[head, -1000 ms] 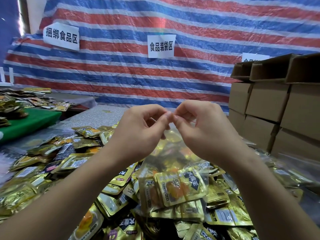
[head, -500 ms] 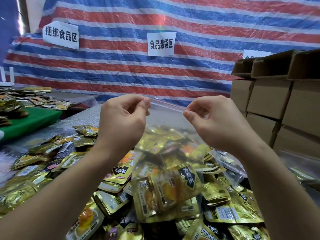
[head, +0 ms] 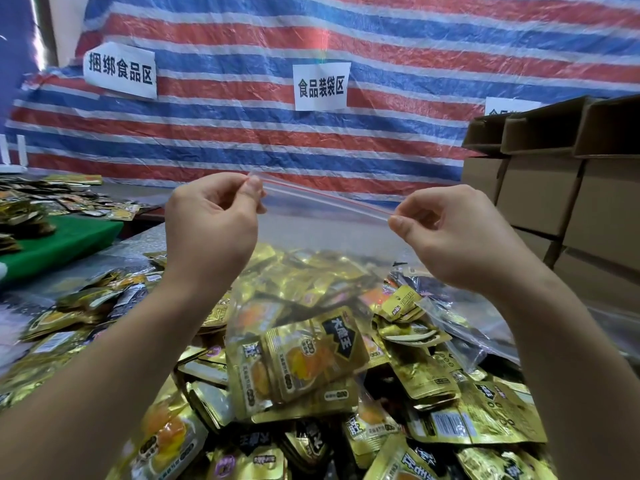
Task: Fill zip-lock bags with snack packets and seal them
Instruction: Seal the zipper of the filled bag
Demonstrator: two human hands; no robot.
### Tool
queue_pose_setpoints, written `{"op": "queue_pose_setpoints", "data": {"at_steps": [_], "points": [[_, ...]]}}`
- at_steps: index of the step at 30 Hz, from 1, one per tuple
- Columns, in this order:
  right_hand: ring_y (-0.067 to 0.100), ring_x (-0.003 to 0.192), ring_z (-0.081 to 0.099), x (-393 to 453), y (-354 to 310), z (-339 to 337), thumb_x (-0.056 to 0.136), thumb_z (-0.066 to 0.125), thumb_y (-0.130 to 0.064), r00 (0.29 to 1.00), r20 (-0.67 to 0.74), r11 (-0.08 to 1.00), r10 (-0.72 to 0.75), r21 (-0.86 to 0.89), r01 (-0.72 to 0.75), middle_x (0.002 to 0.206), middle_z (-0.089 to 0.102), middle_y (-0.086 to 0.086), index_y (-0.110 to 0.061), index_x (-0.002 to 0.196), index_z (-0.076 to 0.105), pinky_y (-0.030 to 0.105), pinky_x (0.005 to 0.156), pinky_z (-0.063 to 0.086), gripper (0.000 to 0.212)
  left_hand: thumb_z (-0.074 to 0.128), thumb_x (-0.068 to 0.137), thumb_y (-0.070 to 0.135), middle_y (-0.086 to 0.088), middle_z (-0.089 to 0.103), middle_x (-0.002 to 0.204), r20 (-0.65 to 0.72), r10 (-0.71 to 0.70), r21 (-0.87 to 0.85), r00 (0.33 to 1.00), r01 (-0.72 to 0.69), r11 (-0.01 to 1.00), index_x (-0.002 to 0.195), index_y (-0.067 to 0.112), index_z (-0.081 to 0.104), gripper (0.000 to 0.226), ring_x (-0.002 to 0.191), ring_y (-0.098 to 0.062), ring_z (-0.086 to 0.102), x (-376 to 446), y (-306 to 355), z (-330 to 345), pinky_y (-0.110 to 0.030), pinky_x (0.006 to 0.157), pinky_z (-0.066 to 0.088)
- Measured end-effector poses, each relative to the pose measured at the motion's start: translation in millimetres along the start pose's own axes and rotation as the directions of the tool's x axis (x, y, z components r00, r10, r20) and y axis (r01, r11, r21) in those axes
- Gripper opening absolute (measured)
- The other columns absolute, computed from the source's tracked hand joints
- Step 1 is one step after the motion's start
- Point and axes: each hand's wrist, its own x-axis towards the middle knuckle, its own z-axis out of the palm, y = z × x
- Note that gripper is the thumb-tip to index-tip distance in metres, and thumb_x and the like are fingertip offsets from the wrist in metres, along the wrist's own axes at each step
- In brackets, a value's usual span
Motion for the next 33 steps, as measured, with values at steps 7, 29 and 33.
{"op": "queue_pose_setpoints", "data": {"at_steps": [7,29,33], "points": [[-0.006,0.072,0.059,0,2,-3,0.093,0.068,-0.030,1.000,-0.026,1.000,0.001,0.012,0.000,0.072,0.065,-0.014,-0.031,0.081,0.068,0.008,0.052,0.038,0.012,0.059,0.098,0.025,0.007,0.069,0.074,-0.012,-0.010,0.012,1.000,0.010,1.000,0.078,0.029,0.069,0.023,0.067,-0.007,0.063,2,-2,-1,-0.034,0.069,0.057],[0.019,0.142,0.030,-22,-36,60,0.071,0.069,-0.074,0.899,0.415,0.959,-0.139,-0.171,0.228,0.160,0.029,0.000,-0.027,0.158,-0.009,0.039,0.119,0.025,0.126,0.041,0.103,0.018,-0.001,0.064,0.055,0.289,-0.165,-0.054,0.943,0.188,0.981,0.074,0.010,0.055,0.033,0.049,-0.016,0.060,-6,-8,15,-0.029,0.052,0.052],[0.022,0.141,0.034,-30,-32,87,0.064,0.075,-0.074,0.818,0.562,0.958,-0.127,-0.144,0.247,0.155,0.036,0.000,-0.028,0.157,-0.002,0.045,0.118,0.028,0.129,0.047,0.100,0.030,-0.004,0.058,0.053,0.382,-0.097,0.315,0.919,-0.031,0.949,0.061,0.011,0.053,0.043,0.055,-0.025,0.056,-10,-25,17,-0.040,0.058,0.046]]}}
